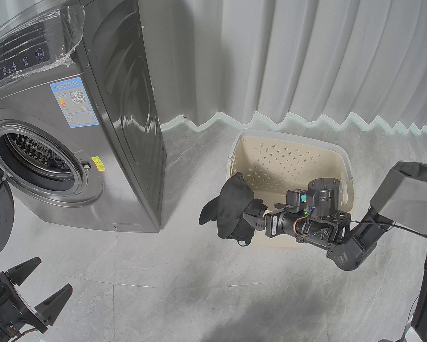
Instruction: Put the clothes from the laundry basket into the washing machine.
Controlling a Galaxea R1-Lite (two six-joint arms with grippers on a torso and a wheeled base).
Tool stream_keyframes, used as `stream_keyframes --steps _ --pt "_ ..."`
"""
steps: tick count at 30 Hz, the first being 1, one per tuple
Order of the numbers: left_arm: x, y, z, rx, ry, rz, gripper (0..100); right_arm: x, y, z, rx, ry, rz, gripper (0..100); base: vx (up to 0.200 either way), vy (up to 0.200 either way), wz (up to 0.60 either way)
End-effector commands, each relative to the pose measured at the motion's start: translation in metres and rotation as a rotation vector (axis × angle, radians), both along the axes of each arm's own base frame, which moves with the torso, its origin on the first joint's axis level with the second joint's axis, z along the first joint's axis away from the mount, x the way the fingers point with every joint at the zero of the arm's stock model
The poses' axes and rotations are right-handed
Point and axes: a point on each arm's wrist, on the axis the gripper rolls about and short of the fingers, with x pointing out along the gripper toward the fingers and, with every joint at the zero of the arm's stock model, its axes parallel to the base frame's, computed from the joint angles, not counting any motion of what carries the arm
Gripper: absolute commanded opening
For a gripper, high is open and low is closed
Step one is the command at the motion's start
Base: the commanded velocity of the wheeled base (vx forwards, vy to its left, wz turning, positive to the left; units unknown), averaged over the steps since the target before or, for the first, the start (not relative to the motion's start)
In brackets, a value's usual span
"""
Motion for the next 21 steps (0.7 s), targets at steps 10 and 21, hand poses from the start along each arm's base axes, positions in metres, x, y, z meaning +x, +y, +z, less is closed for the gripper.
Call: stream_keyframes --steps 10,21 --pt "-0.002 0.0 -0.001 -0.002 -0.01 0.0 100 0.028 0.012 -0.033 -0.005 0.0 -0.006 100 0.0 0.0 0.0" --pt "-0.002 0.0 -0.001 -0.002 -0.01 -0.002 100 0.043 0.013 -0.04 0.01 -0.033 -0.014 0 0.0 0.0 0.0"
